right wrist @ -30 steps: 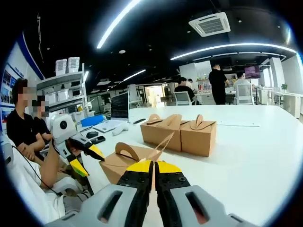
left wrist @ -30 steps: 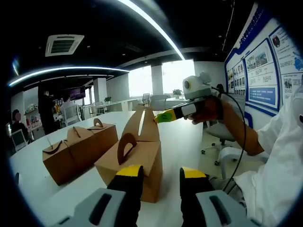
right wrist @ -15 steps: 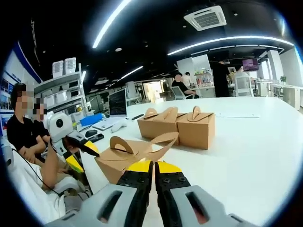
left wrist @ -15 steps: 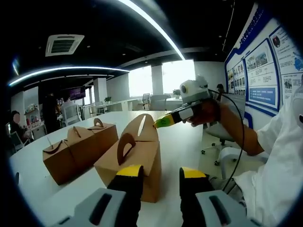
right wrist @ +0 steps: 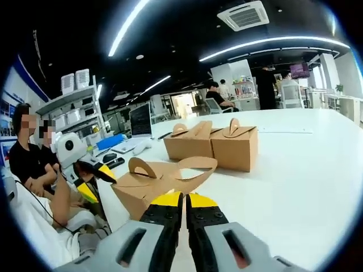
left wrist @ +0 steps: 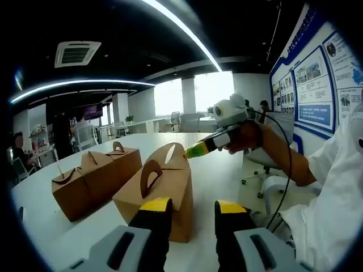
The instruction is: Pick up one paper box from the group, open the paper box, and remove the item inside
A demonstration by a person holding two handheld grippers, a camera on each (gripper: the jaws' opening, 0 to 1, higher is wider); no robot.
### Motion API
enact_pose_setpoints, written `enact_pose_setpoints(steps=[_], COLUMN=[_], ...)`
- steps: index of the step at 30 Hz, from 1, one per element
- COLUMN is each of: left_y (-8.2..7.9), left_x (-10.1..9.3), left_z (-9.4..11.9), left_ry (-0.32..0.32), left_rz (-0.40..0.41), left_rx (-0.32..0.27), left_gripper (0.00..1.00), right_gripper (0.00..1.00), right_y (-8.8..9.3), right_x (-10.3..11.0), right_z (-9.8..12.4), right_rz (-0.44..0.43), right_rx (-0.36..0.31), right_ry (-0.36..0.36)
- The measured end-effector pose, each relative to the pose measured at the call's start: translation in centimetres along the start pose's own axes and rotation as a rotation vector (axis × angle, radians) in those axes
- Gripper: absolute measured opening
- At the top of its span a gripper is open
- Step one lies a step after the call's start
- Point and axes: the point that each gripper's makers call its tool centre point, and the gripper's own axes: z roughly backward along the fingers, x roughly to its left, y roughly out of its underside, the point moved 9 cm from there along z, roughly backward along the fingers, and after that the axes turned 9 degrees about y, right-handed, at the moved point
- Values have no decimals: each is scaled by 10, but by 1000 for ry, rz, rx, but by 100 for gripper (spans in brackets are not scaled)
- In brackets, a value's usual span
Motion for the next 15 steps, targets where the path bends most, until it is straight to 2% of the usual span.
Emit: enact_pose_setpoints(steps=[15], left_y=[0], left_x=[1], left_z=[1], left_ry=[-3], left_rz=[1], left_rx=[3], left_gripper=[32], right_gripper=[5], right_y=[7], right_x=[-3], right_z=[-6], right_rz=[-19], right_rx=[40], right_ry=[-14])
